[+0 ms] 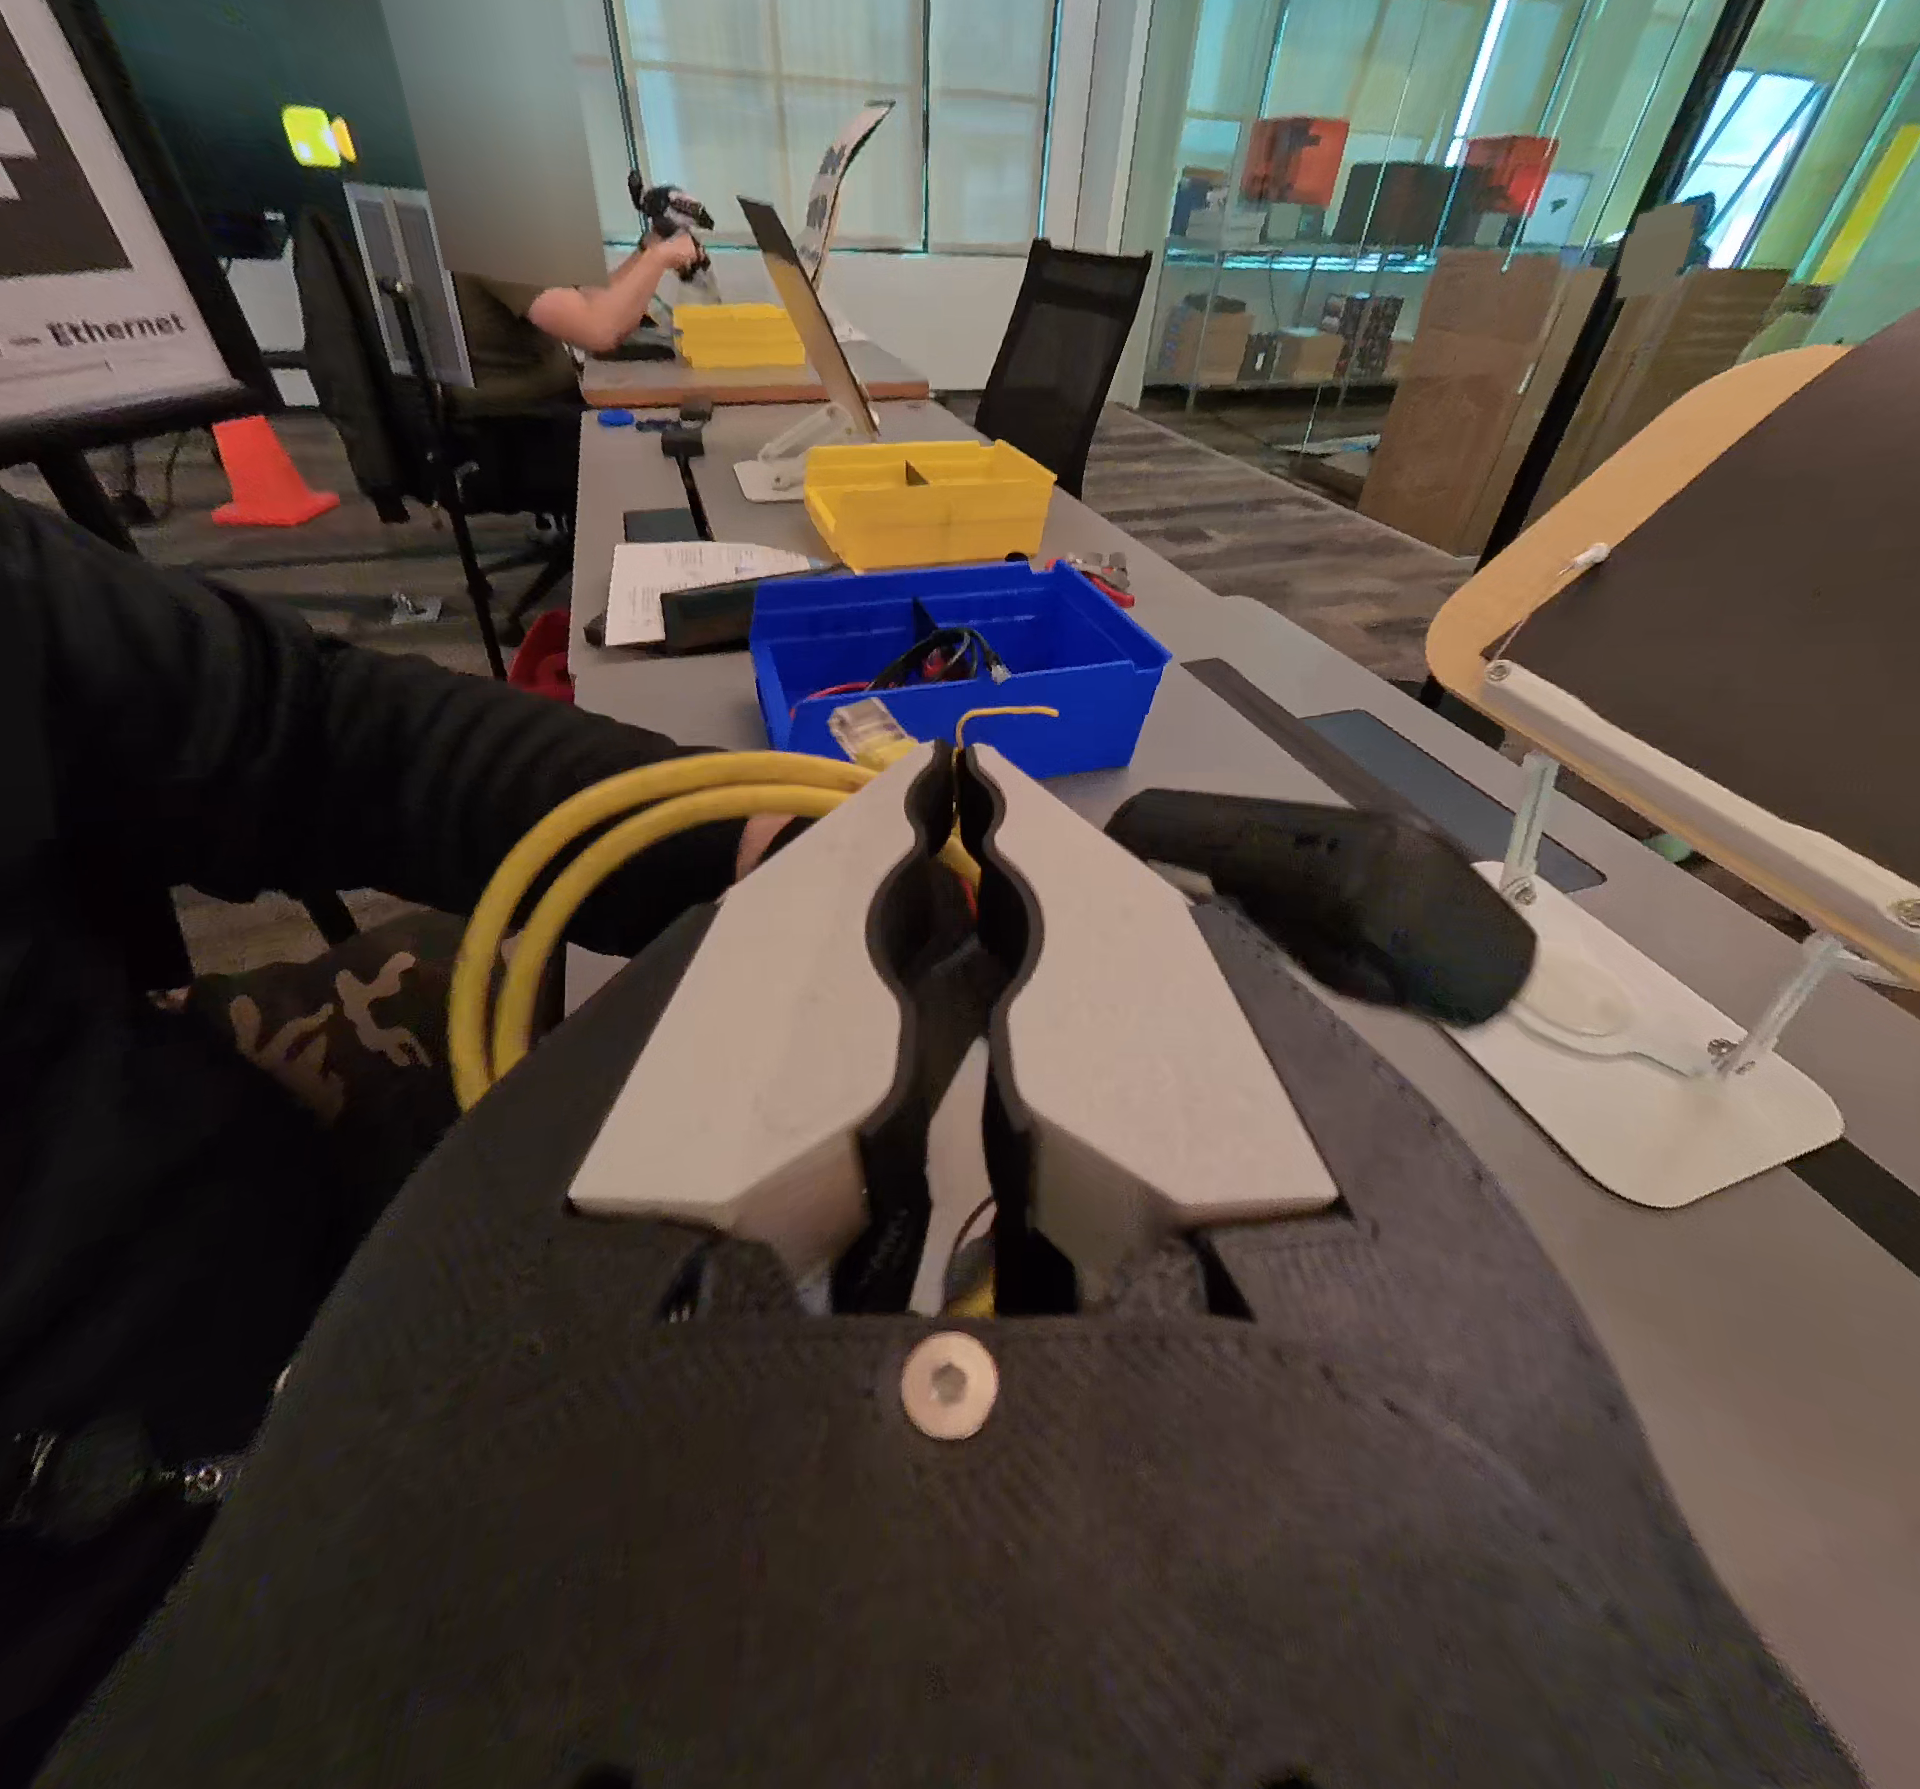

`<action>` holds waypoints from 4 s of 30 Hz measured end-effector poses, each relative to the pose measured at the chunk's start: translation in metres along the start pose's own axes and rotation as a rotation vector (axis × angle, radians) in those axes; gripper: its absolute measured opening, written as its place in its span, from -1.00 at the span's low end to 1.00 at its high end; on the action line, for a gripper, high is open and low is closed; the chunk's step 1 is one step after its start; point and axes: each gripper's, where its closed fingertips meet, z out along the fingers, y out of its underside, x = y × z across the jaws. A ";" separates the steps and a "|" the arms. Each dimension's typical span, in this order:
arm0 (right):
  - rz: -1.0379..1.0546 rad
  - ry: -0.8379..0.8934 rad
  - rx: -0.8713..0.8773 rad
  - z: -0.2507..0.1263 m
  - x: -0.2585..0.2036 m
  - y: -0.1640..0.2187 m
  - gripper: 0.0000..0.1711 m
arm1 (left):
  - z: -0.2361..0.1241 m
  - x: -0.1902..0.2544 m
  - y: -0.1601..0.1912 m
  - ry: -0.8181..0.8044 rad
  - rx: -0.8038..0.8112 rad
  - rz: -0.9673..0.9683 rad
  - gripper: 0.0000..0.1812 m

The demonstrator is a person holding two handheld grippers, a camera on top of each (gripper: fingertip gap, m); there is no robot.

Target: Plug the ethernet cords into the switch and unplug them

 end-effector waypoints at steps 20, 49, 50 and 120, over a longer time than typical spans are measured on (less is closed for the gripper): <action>0.083 0.357 0.002 -0.013 0.100 0.013 -1.00 | -0.114 0.023 -0.011 -0.755 0.530 0.223 -0.17; 0.134 0.363 -0.065 -0.032 0.098 0.026 -1.00 | -0.146 -0.008 -0.037 -1.068 0.411 0.194 -0.61; 0.139 0.370 -0.063 -0.033 0.100 0.026 -1.00 | -0.142 -0.010 -0.033 -1.083 0.409 0.193 -0.55; 0.169 0.123 -0.010 -0.034 0.062 0.000 -1.00 | -0.145 -0.028 -0.027 -0.663 0.601 0.014 -0.96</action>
